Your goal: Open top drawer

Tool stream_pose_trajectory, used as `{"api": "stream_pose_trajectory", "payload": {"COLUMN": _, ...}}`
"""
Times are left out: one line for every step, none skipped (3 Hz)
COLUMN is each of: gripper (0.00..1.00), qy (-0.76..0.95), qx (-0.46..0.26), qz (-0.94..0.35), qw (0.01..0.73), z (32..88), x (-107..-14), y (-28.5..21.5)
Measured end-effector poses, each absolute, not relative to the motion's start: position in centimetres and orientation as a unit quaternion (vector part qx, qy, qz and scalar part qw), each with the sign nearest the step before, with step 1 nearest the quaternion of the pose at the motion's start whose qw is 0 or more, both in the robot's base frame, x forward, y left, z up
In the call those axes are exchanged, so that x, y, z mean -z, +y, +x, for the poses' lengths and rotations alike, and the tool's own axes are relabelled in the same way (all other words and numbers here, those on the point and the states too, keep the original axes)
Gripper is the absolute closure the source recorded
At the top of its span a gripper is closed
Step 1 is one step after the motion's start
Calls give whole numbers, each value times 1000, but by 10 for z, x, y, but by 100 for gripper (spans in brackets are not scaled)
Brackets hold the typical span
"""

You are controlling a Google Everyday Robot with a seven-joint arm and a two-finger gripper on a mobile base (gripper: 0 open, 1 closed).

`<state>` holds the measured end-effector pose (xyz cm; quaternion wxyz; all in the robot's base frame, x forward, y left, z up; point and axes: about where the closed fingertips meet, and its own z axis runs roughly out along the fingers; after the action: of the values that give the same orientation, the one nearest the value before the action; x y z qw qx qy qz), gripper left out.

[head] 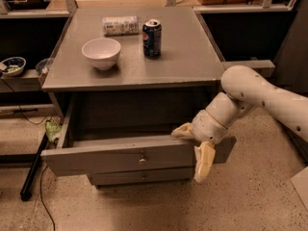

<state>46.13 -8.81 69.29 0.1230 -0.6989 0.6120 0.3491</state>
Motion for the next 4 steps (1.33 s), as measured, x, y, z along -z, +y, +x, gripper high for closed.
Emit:
{"api": "stream_pose_trajectory", "payload": {"gripper": 0, "qy": 612, "qx": -347, "qz": -700, "qw": 121, "z": 461, "x": -692, "y": -89}}
{"api": "stream_pose_trajectory", "payload": {"gripper": 0, "qy": 607, "qx": -356, "qz": -700, "qw": 118, "z": 461, "x": -690, "y": -88}}
{"api": "stream_pose_trajectory", "payload": {"gripper": 0, "qy": 593, "qx": -378, "qz": -702, "qw": 114, "z": 456, "x": -693, "y": -85}}
{"api": "stream_pose_trajectory", "payload": {"gripper": 0, "qy": 587, "qx": -386, "qz": -703, "qw": 112, "z": 454, "x": -694, "y": -86}}
